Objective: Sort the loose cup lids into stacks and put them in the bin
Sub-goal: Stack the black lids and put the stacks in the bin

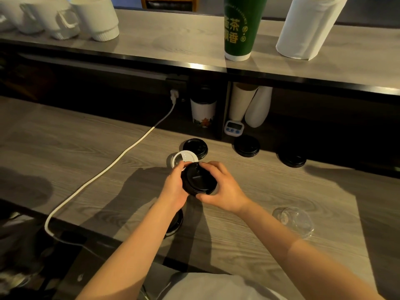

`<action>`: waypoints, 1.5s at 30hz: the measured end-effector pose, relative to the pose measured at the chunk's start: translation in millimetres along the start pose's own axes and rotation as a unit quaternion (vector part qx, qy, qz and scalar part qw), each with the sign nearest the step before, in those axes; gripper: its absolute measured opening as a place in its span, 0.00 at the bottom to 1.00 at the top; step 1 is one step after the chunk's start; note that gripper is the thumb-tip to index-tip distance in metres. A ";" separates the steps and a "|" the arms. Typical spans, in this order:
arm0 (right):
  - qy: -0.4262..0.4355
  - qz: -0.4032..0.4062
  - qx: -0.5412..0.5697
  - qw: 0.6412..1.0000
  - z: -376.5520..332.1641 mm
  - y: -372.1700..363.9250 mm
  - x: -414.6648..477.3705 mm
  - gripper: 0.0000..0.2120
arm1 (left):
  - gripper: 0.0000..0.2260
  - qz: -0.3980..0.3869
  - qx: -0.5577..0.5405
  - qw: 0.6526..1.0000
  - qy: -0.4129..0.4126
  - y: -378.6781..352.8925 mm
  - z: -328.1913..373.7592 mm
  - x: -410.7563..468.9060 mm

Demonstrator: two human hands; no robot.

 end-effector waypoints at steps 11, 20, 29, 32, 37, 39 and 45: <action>0.062 0.040 -0.116 0.990 -12.2 7.0 8.0 0.39 | 0.18 -0.095 0.095 0.990 -0.043 4.4 27.0 5.7; 0.014 0.028 -0.086 0.996 26.2 27.4 21.8 0.35 | 0.15 -0.030 0.095 0.994 -0.053 -10.3 17.7 34.3; -0.230 0.016 -0.320 0.919 115.8 70.9 57.9 0.36 | 0.16 -0.025 0.132 0.990 -0.051 -20.4 22.7 62.9; -0.230 -0.003 -0.362 0.903 121.8 64.9 54.1 0.33 | 0.16 -0.035 0.131 0.990 -0.048 -25.3 19.0 66.6; -0.110 0.066 -0.348 0.928 111.5 49.7 33.4 0.23 | 0.18 -0.027 0.125 0.991 -0.025 -24.2 5.7 73.6; -0.087 0.090 -0.330 0.936 110.6 46.4 26.5 0.19 | 0.17 -0.022 0.115 0.993 -0.017 -24.5 1.0 74.4; -0.163 0.060 -0.279 0.945 117.2 43.5 35.3 0.19 | 0.20 -0.004 0.114 0.993 -0.010 -24.2 -4.9 71.0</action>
Point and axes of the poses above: each hand's wrist, its own x-axis towards the middle knuckle, its own y-axis out of the back of the hand, z = x × y, the point moved 6 cm from there along x, towards the middle knuckle, and after that the axes turned 7 degrees about -y, right-handed, at the moved point
